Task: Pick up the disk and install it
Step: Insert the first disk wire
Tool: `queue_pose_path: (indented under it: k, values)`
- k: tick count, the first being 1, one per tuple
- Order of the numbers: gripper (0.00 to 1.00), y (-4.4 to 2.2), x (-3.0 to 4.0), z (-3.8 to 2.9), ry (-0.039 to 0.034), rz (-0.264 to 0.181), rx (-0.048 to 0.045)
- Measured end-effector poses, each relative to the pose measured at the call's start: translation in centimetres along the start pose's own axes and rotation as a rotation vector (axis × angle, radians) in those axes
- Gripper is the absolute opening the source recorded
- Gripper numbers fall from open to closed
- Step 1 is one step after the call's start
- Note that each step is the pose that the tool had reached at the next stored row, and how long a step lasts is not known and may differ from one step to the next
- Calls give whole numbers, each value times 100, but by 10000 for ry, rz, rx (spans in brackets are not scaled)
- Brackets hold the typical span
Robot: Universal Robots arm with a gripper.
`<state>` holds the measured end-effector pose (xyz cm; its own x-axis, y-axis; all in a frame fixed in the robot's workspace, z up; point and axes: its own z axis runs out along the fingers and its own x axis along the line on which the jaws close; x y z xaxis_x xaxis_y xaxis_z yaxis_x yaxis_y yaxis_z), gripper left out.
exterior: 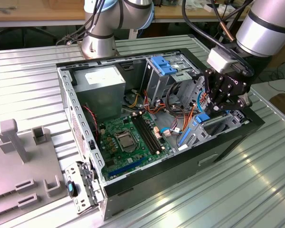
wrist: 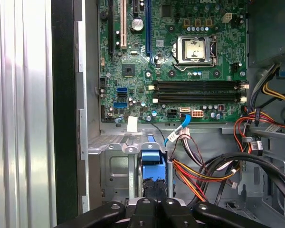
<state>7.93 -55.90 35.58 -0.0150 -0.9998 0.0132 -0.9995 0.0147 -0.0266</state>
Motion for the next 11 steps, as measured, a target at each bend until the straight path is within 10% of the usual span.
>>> queue_pose_path:
  k: [11]
  values:
    - [11, -64, -1, 2, -2, 0, 1]
